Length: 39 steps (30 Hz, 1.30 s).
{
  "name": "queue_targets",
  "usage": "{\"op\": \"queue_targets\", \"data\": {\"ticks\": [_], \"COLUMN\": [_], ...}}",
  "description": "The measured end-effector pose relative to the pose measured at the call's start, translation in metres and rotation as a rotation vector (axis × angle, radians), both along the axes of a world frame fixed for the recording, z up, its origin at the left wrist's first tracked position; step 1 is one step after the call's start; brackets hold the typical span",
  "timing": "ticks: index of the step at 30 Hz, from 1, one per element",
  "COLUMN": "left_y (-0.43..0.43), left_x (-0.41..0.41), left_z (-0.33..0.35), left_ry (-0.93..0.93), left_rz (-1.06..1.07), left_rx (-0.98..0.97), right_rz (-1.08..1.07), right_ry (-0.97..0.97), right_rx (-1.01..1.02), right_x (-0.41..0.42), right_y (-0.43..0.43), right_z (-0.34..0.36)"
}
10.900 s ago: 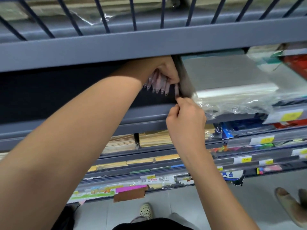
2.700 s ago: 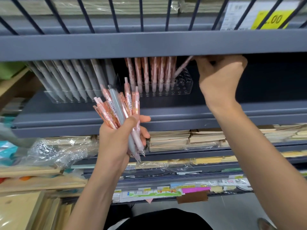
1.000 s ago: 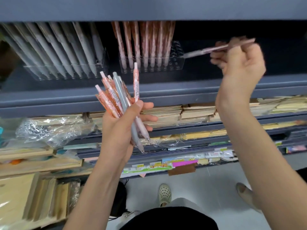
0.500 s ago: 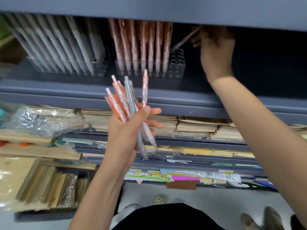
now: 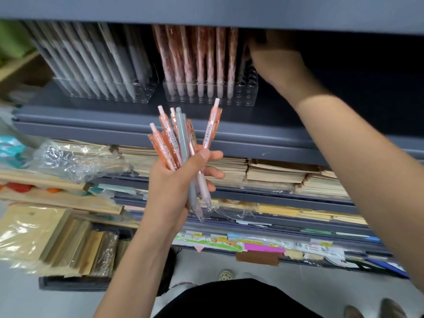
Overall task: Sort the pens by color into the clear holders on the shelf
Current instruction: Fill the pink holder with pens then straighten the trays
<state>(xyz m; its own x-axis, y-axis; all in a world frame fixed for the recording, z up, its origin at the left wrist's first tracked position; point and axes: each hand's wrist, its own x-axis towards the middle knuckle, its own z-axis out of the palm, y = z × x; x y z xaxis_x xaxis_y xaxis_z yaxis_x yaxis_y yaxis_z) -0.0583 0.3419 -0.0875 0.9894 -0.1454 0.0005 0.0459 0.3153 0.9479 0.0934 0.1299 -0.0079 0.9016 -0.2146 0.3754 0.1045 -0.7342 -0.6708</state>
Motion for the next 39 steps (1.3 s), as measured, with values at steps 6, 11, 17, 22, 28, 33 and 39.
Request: {"op": "queue_targets", "data": {"ticks": [6,11,17,22,28,33,39], "left_y": [-0.003,-0.01,-0.012,0.001,0.008,0.015,0.022], "left_x": [0.001,0.004,0.004,0.008,0.011,0.011,0.01], "left_z": [-0.002,-0.003,-0.003,0.0,-0.001,0.0,0.006], "left_ry": [0.004,0.016,0.003,0.027,0.04,0.039,0.016], "left_rz": [0.01,-0.016,-0.026,0.062,0.128,0.132,0.127], "left_rx": [0.01,0.026,-0.006,-0.032,-0.063,-0.02,0.053], "right_rz": [0.161,0.45,0.488,0.238,-0.031,-0.161,-0.209], "right_ry": [-0.13,-0.005,0.041,-0.298,-0.638,-0.431,-0.267], "right_rx": [0.378,0.402,0.614,1.007,0.895,0.504,0.087], "right_x": [-0.073,-0.123,-0.125,-0.111,-0.079,-0.054,-0.041], "right_y": [0.009,0.023,0.021,0.01,-0.006,-0.013,-0.006], "right_z": [-0.017,-0.029,-0.033,-0.024,-0.014,-0.015,0.001]}}
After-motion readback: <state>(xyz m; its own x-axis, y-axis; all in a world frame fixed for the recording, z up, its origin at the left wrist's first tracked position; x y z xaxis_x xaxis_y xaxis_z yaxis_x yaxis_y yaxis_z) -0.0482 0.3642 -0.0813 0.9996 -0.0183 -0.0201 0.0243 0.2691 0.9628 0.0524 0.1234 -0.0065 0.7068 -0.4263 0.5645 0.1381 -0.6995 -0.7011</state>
